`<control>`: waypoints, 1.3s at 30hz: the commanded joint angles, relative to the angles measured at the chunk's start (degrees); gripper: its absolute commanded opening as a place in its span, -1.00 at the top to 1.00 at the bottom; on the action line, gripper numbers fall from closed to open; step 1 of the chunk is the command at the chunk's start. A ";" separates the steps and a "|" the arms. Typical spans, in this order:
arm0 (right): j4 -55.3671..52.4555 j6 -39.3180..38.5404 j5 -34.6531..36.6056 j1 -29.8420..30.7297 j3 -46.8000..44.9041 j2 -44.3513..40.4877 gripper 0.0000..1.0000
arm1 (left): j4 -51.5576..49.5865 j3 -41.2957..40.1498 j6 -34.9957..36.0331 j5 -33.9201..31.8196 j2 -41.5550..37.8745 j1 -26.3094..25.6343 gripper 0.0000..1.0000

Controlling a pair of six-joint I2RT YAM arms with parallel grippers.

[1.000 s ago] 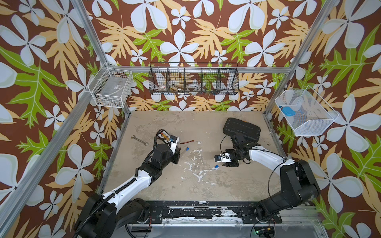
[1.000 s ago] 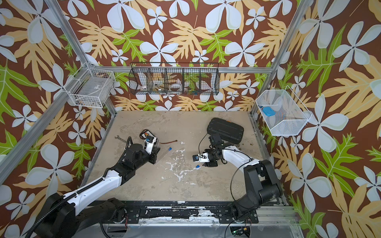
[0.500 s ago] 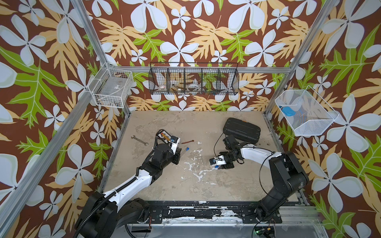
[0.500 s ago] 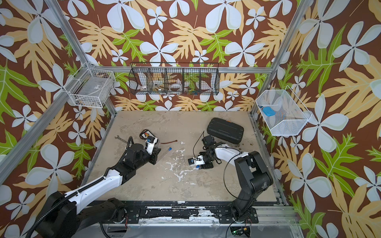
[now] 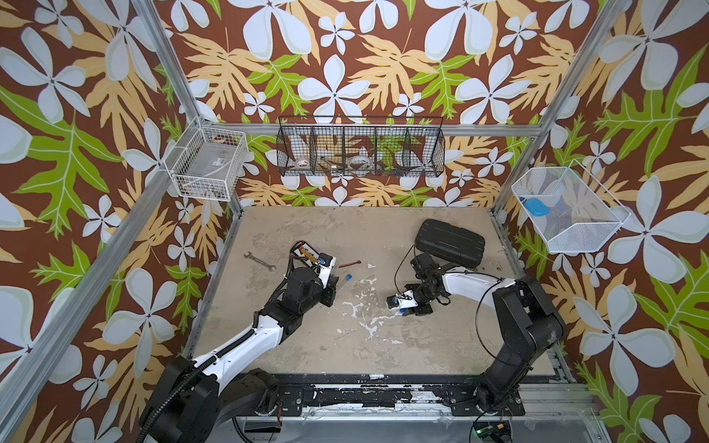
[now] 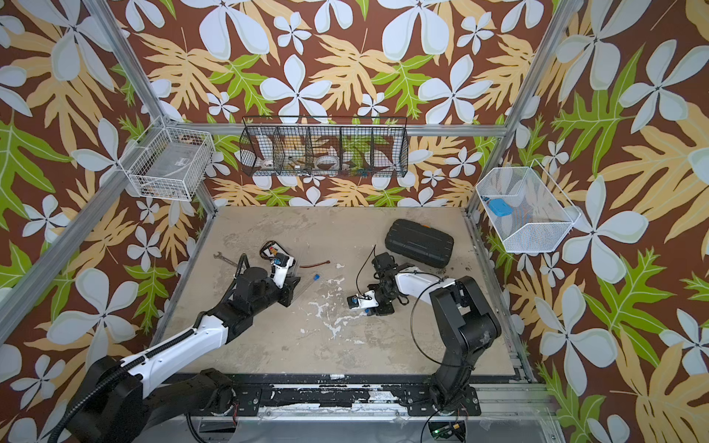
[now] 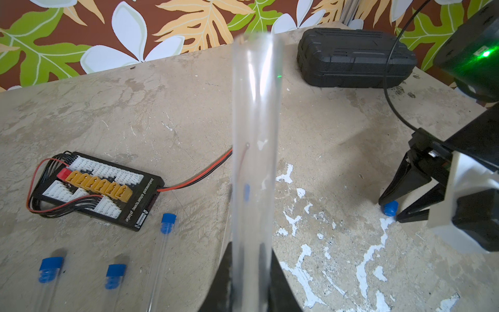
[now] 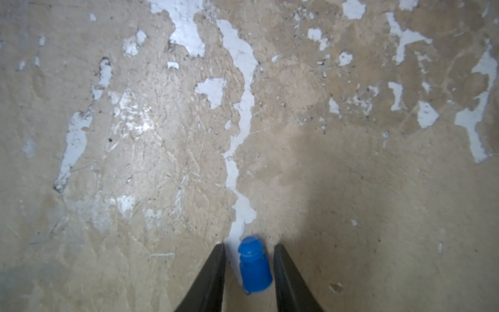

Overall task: Insert stoppers into test tubes
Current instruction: Pick up the stopper from the center of the board.

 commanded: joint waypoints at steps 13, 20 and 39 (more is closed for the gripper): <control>-2.08 0.80 2.04 -0.01 0.64 -0.09 0.37 | 1.06 -0.15 0.03 0.38 -0.41 0.04 1.00; -2.56 0.62 2.45 0.01 0.40 0.32 0.45 | 1.07 -0.24 0.06 0.29 -0.51 0.06 1.00; -3.67 6.22 1.49 0.26 2.04 -3.11 0.69 | -0.94 0.63 4.12 3.01 -1.25 -0.01 1.00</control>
